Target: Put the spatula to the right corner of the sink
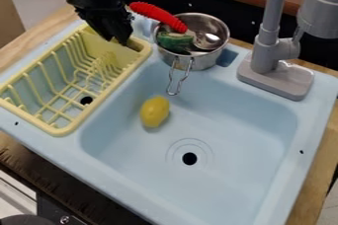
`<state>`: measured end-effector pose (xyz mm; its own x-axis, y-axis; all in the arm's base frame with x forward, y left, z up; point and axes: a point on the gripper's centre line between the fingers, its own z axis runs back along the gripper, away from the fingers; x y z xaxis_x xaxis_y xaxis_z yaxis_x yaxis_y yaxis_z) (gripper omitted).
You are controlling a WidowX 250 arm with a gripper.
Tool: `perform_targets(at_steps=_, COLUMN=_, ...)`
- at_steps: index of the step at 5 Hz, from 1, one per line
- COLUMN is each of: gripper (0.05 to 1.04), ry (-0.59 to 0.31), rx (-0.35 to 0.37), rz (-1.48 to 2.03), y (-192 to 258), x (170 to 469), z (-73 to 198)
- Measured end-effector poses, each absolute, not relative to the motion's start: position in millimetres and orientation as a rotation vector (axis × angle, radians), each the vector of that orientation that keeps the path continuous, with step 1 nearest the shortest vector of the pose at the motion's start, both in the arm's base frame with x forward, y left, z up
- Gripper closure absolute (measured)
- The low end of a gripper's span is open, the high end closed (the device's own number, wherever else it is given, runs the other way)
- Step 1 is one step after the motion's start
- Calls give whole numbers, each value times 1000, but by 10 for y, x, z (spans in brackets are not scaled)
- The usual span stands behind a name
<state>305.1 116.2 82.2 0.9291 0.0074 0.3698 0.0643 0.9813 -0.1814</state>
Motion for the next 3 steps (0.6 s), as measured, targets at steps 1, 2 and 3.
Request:
perform_targets(at_steps=1, gripper=680, ry=-393, rx=-214, rz=-9, y=1151, x=3022, z=933)
perform_targets(at_steps=2, gripper=680, ry=-385, rx=-244, rz=8, y=1162, x=3005, z=1029)
perform_targets(at_steps=3, gripper=680, ry=-396, rx=-232, rz=20, y=1186, x=2978, z=1175)
